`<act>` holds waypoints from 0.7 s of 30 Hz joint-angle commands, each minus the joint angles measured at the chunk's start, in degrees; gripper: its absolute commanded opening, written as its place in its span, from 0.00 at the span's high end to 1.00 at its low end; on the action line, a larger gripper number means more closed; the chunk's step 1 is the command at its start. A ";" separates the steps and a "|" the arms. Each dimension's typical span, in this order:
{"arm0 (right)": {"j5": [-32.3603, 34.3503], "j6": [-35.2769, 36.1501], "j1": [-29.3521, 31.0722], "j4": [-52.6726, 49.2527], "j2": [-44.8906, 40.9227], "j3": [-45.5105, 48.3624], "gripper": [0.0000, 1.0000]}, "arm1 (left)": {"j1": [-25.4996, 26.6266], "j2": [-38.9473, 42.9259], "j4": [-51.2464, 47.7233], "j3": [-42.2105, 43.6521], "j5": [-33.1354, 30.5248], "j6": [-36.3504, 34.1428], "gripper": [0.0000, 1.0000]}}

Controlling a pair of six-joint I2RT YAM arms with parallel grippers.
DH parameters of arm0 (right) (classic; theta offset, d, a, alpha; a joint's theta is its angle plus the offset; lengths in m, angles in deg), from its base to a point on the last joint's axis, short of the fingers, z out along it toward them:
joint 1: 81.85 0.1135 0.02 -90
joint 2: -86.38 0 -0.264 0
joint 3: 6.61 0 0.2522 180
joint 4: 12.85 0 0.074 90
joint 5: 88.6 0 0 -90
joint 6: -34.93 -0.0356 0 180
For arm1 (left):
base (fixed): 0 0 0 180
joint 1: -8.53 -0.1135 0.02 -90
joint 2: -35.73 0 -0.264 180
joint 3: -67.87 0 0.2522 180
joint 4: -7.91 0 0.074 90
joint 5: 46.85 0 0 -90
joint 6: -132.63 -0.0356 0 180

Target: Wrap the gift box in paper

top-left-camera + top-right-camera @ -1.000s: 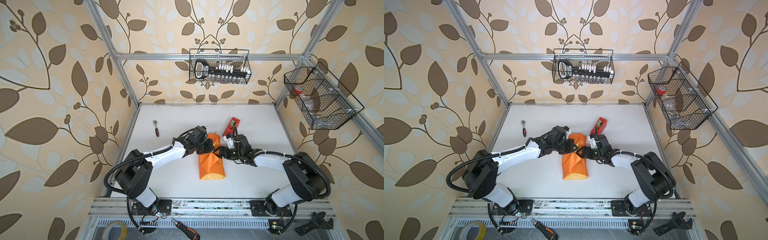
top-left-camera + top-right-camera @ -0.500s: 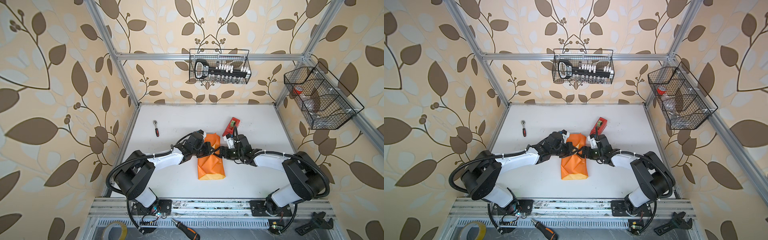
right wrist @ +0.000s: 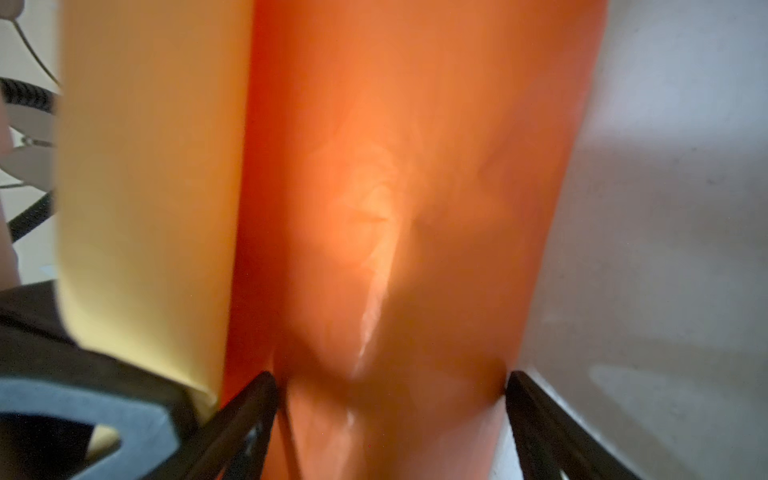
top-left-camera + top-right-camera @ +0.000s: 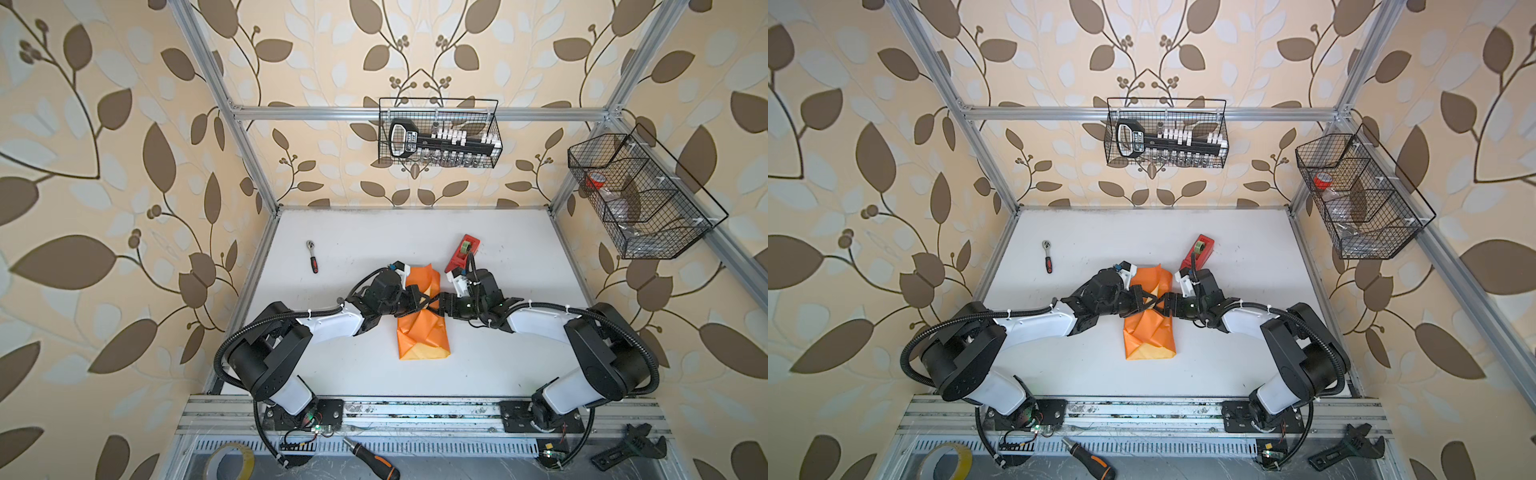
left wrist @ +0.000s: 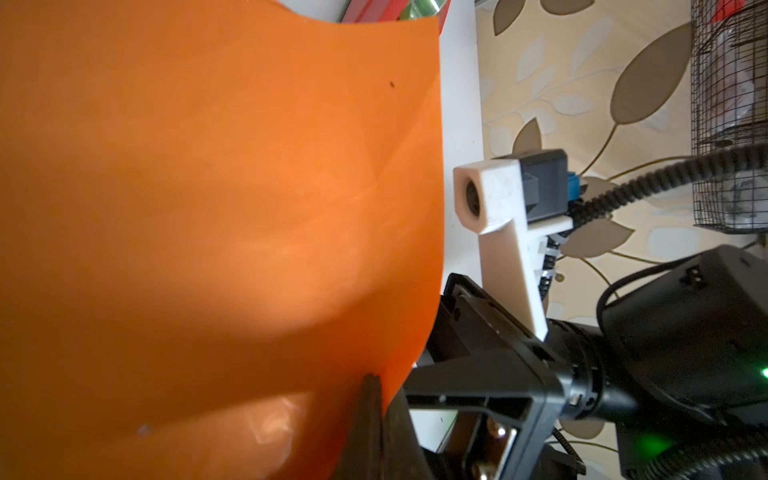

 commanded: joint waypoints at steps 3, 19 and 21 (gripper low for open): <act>3.77 2.16 0.46 -10.01 3.32 2.09 0.13 | 0.29 -0.18 9.37 -0.50 2.72 1.68 1.00; 3.85 2.53 0.46 -10.43 3.87 1.45 0.13 | 0.38 -5.17 22.77 6.31 2.14 5.50 1.00; 3.92 2.59 0.46 -10.56 3.76 1.48 0.13 | 0.44 -5.67 23.30 7.27 1.85 5.03 1.00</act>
